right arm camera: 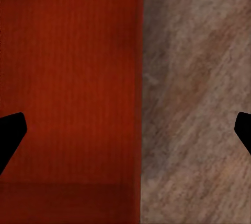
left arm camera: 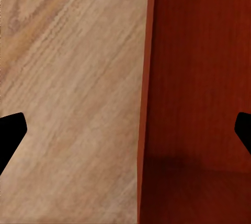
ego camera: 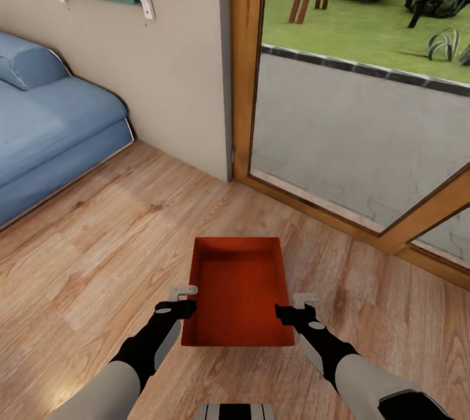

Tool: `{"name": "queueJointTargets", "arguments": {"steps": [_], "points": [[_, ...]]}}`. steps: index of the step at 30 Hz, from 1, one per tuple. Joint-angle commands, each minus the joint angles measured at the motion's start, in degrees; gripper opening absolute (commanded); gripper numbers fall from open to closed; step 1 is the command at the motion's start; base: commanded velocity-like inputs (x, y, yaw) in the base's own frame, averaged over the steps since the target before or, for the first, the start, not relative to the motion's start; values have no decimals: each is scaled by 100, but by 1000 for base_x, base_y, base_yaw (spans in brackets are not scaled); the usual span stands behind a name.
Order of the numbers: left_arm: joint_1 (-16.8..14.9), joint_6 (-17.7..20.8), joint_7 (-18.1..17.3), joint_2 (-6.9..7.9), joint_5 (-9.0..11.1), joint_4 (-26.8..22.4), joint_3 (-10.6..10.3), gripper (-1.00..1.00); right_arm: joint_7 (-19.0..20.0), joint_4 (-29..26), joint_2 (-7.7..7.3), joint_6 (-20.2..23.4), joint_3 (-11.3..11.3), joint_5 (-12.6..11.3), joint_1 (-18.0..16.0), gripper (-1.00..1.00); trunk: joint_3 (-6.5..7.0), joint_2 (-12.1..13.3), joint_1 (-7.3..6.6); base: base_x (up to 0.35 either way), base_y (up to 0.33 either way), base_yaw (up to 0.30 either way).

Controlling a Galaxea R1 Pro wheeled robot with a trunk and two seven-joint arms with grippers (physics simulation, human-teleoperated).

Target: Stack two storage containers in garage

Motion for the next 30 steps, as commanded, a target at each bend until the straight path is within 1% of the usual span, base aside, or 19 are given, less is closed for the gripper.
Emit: {"name": "queueJointTargets", "arguments": {"steps": [1,4,19,26,30], "points": [[-2,19,53,7,60,-3,-39,100,-26,5,3,-22,52,-57,-4,100,-3,-1,-1,0,0,0],[-2,18,54,7,60,5,-39,100,-27,4,4,-27,53,-54,-3,100,-3,-1,-1,0,0,0],[-2,39,54,7,60,-9,-39,100,-34,4,-12,-30,54,-59,-4,100,-273,-603,329,0,0,0],[-2,31,54,5,60,-9,-39,100,-32,4,-12,-30,54,-59,-4,100,-273,-603,329,0,0,0],[-2,27,54,1,60,-9,-39,100,-32,3,-7,-30,54,-59,-4,100,-344,-763,417,0,0,0]]}}
